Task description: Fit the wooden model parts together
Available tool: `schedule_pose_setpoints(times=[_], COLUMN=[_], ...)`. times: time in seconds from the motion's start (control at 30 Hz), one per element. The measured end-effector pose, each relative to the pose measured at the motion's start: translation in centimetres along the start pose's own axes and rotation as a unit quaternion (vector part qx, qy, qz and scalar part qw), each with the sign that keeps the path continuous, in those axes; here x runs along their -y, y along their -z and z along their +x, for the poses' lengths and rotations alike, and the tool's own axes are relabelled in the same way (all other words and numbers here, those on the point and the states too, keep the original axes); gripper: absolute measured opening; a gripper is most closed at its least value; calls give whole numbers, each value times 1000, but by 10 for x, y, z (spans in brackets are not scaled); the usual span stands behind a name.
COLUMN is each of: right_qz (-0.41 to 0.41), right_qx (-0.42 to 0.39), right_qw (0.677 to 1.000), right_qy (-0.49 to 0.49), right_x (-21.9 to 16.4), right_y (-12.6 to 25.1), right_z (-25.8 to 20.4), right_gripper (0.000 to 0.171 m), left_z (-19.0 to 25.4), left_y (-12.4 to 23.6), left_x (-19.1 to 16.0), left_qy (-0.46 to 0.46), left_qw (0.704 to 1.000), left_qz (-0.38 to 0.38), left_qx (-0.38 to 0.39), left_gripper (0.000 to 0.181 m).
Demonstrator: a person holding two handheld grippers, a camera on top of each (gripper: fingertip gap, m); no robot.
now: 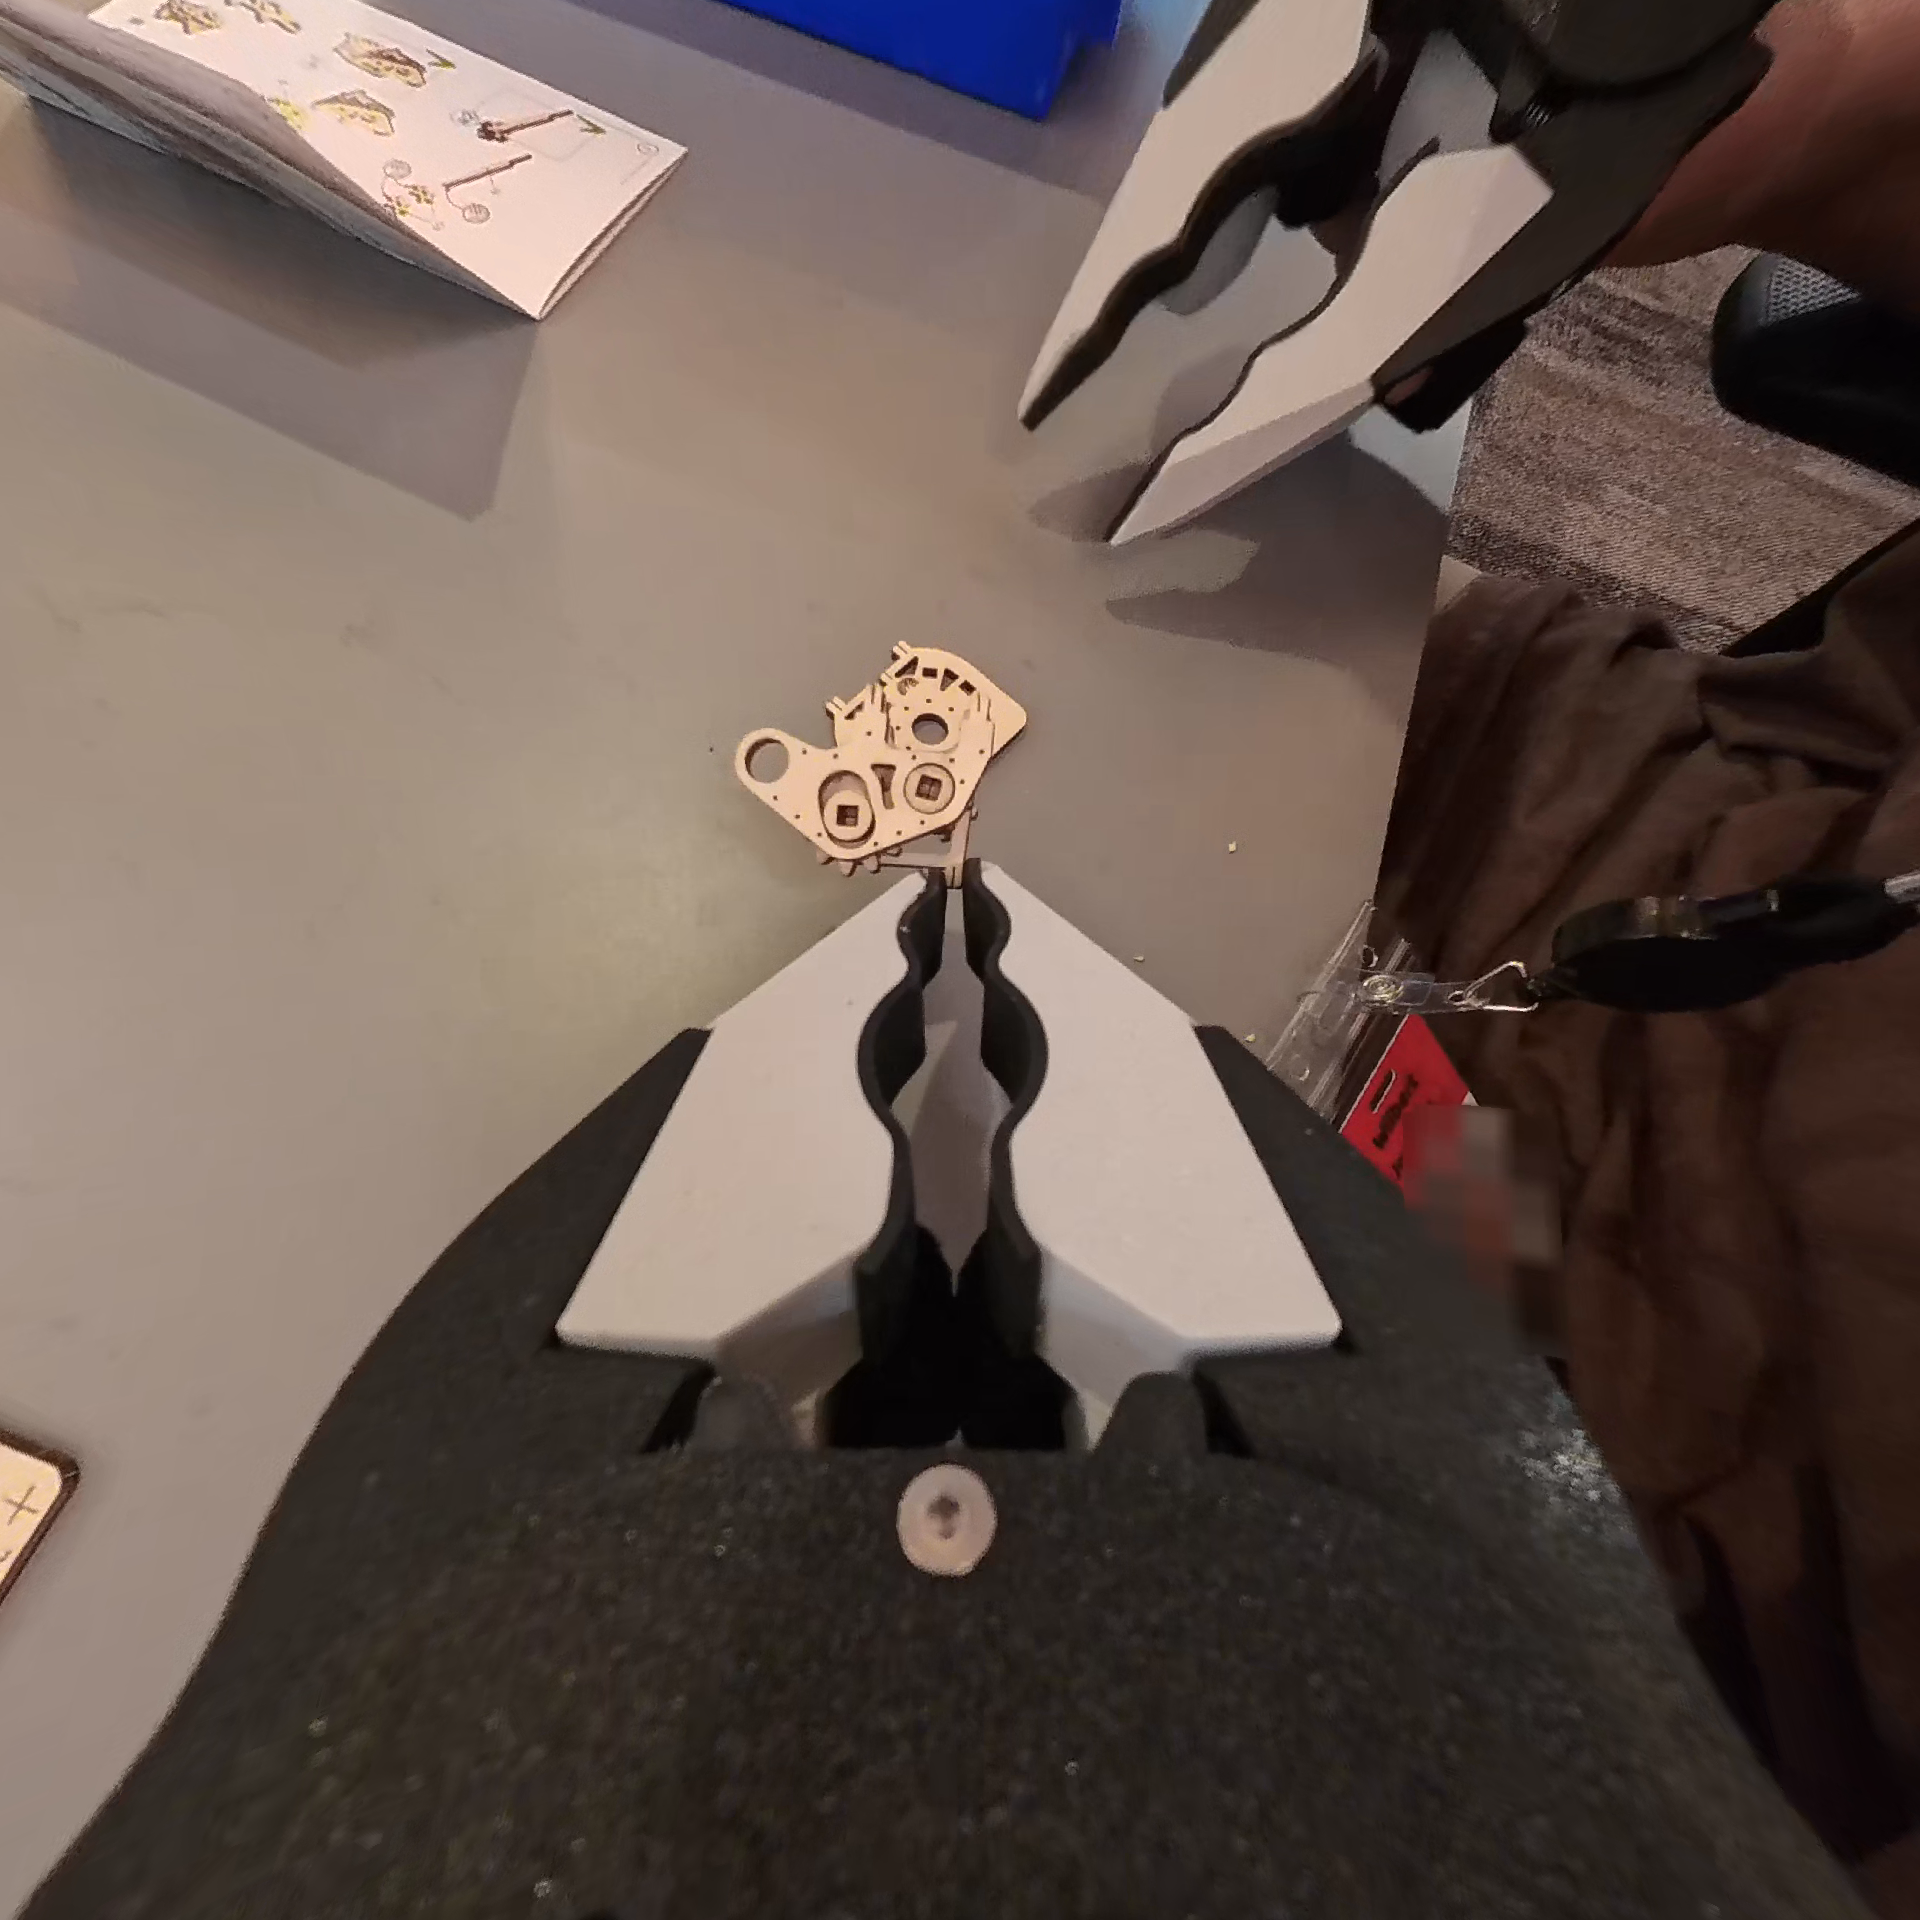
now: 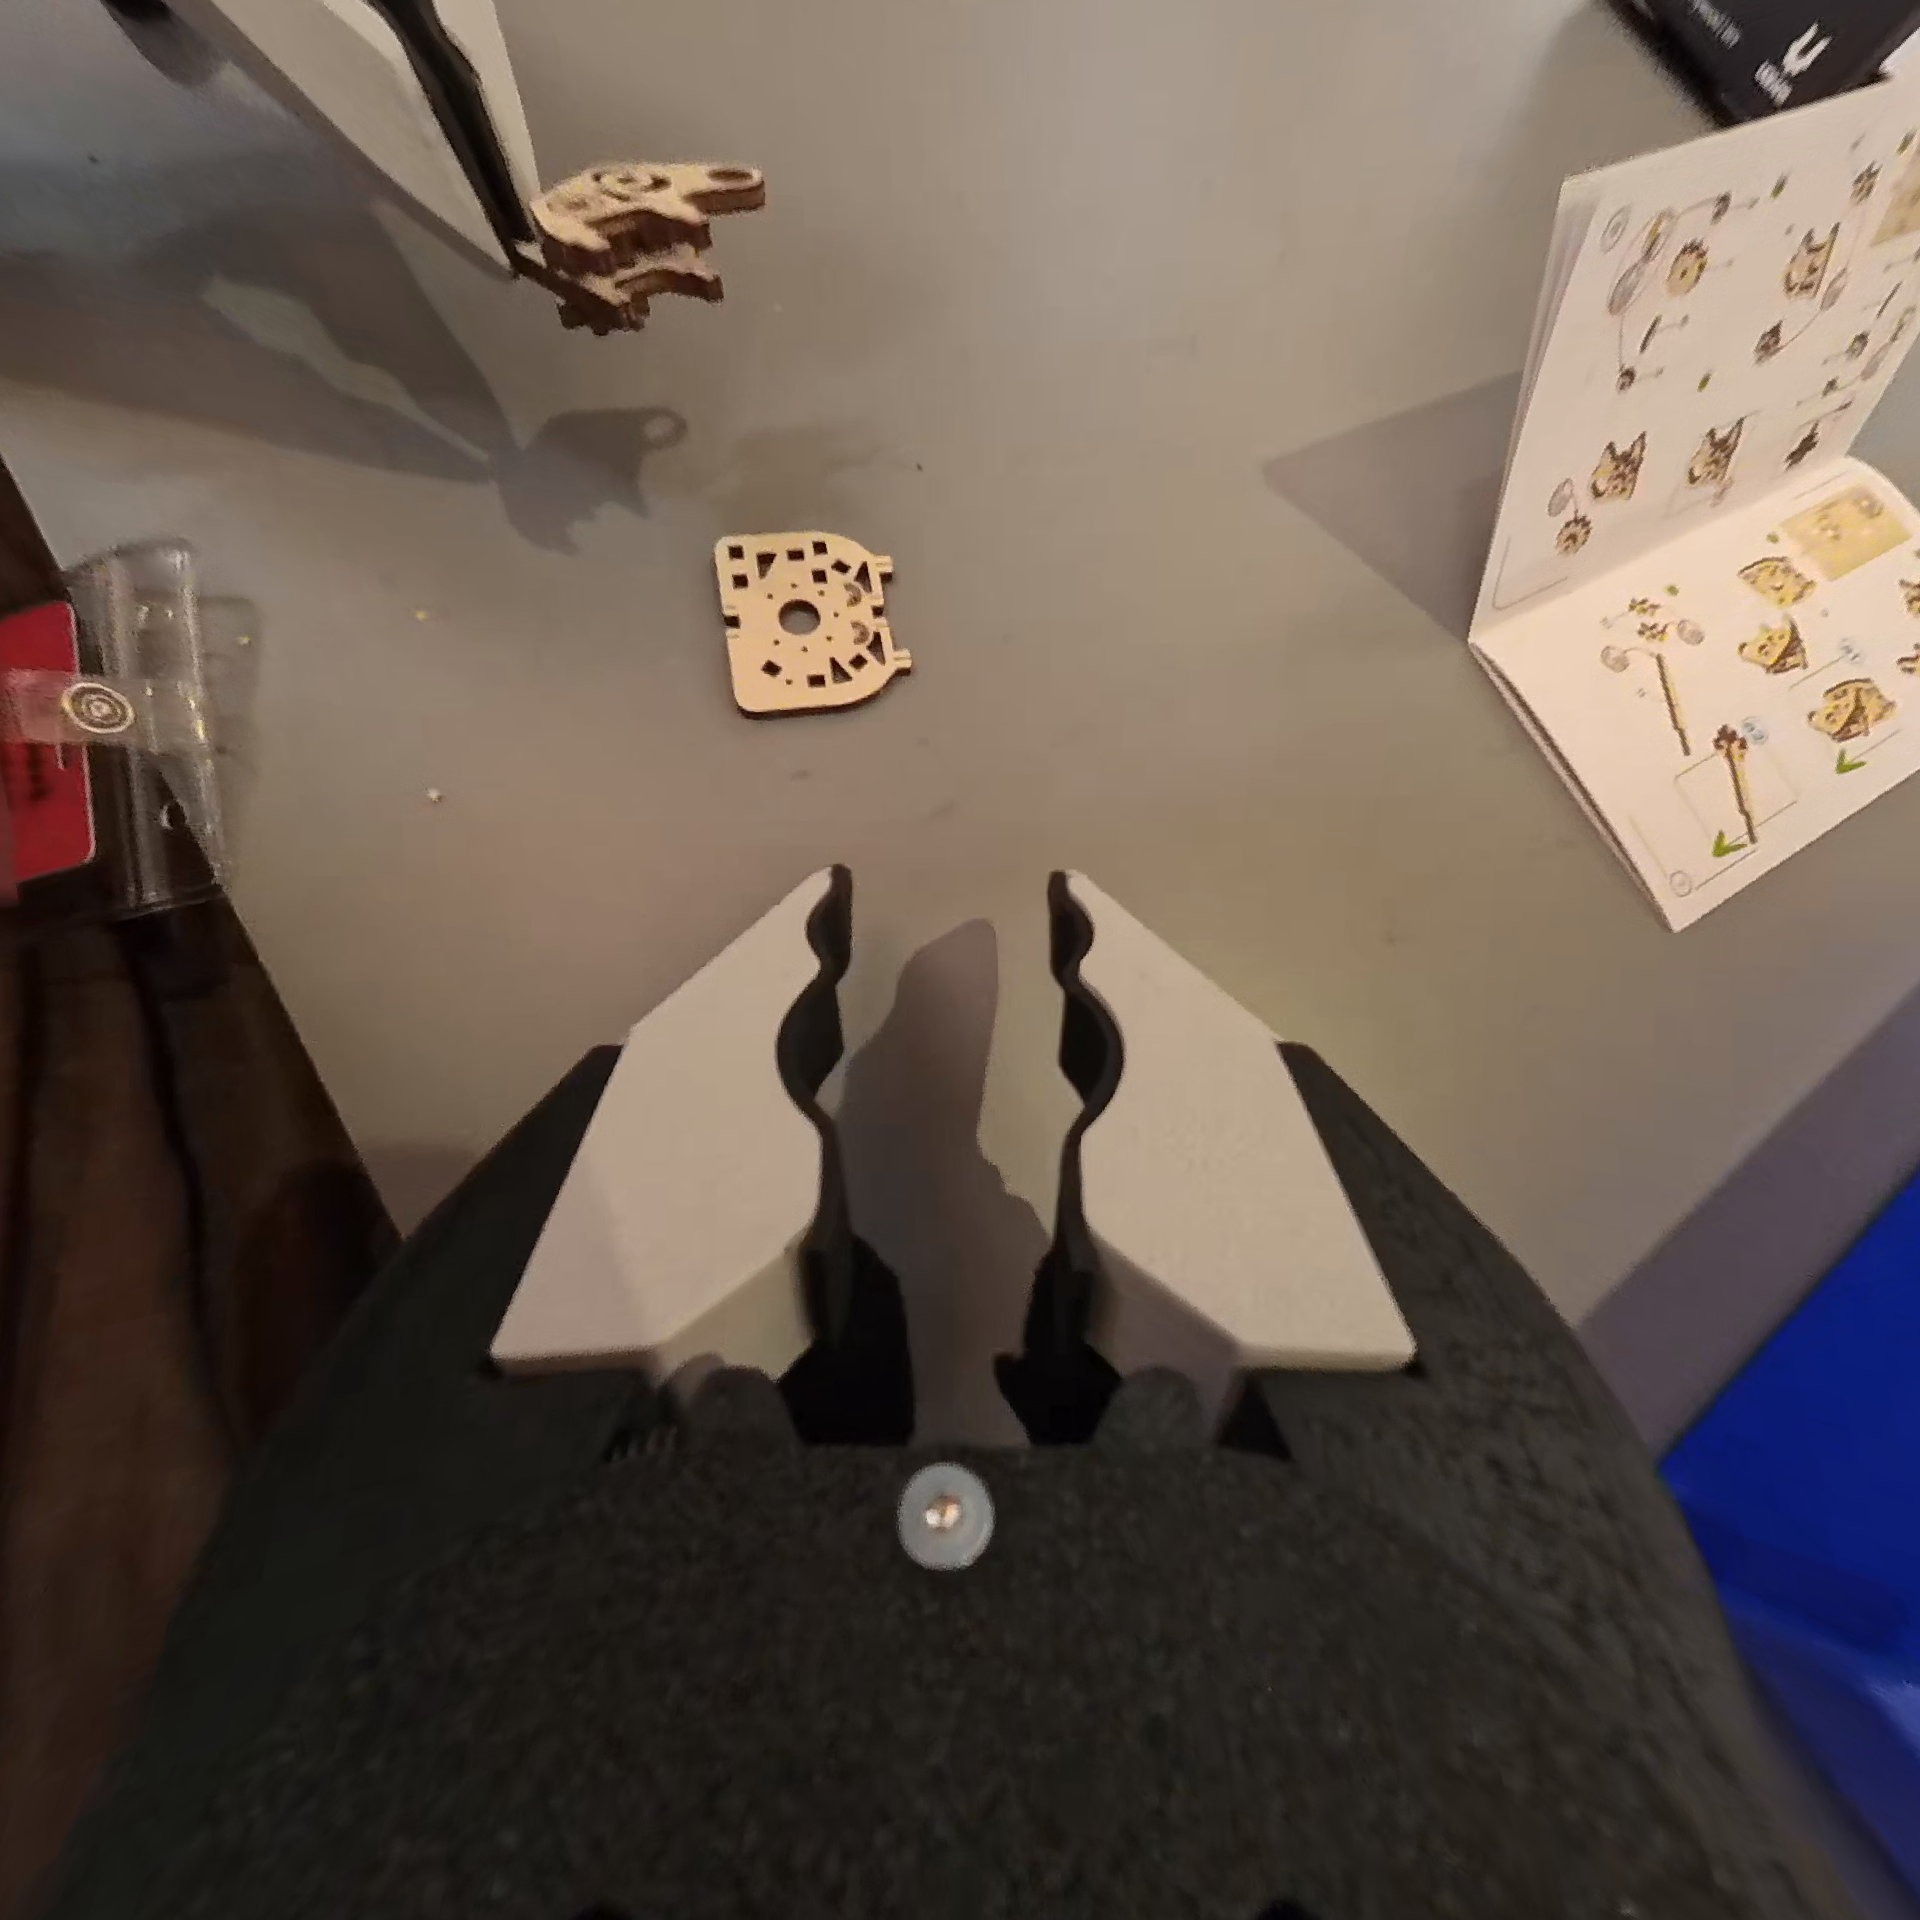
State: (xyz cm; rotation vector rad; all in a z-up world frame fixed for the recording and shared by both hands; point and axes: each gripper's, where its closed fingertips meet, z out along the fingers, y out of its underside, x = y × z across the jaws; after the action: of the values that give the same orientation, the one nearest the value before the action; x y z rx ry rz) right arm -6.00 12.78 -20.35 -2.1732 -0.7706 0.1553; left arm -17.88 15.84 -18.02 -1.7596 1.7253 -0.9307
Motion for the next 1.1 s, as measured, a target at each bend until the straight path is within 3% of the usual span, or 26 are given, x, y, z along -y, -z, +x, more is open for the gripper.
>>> schedule_pose_setpoints(times=[0.2,0.43,0.73,0.87,0.93,1.03,1.07,1.1], right_qz=[30,27,141,182,222,282,280,259], right_qx=[-19,-2,45,98,137,214,231,224], right_qw=[999,999,974,925,874,766,756,767], right_qy=[15,-36,-172,-319,-410,-536,-545,-542], right_x=[6,8,66,76,82,91,92,87], right_y=[3,4,9,7,2,1,0,-5], right_z=[4,3,-23,-42,-50,-54,-58,-62], right_gripper=[40,39,39,34,31,25,23,22], left_z=[2,8,15,9,7,5,3,0], left_y=[3,5,2,1,0,-3,-5,-8], left_x=[1,9,30,35,37,35,30,24], left_qy=[-4,43,64,75,75,83,94,105], left_qw=[1000,999,996,994,993,990,987,985], left_qz=[3,27,58,62,61,48,37,23], left_qx=[5,-14,6,48,72,107,122,138], left_gripper=[1,1,1,1,1,1,1,1])
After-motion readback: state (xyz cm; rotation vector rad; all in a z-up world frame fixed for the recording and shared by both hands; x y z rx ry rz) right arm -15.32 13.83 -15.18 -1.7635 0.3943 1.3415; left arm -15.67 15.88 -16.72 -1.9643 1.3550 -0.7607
